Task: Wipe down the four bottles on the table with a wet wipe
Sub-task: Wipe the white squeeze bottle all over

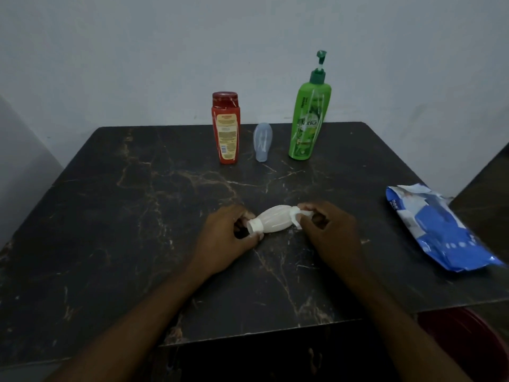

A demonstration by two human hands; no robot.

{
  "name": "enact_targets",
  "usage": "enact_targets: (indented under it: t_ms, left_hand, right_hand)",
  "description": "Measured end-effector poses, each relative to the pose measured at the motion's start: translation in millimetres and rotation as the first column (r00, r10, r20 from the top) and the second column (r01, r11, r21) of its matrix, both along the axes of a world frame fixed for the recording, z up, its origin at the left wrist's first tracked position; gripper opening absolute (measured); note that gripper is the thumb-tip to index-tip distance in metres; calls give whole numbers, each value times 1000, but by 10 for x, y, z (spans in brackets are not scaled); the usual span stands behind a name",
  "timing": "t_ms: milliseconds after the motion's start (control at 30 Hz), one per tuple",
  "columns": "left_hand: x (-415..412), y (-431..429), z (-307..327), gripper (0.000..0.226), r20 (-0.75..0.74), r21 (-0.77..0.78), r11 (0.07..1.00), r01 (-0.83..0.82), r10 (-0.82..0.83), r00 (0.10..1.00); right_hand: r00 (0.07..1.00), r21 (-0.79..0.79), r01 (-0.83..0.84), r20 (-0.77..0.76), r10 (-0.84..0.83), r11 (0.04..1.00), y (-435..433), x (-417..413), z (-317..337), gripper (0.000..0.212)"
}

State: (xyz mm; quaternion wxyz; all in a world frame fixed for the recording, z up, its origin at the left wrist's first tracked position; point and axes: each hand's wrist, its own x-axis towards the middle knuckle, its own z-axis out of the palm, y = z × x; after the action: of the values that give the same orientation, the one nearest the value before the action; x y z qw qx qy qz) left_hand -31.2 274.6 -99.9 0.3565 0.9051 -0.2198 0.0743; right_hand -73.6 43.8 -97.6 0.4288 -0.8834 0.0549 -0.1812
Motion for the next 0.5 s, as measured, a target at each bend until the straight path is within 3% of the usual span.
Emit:
enact_targets:
  t_ms: [367, 500]
  left_hand:
    - [17, 11, -67, 30, 52, -29, 999, 32, -31, 998]
    - [20, 9, -67, 30, 63, -47, 998, 43, -40, 997]
  right_hand:
    - [1000, -250, -1, 9, 3, 968, 100, -30, -98, 29]
    - [1000, -239, 6, -22, -12, 971, 97, 25, -100, 25]
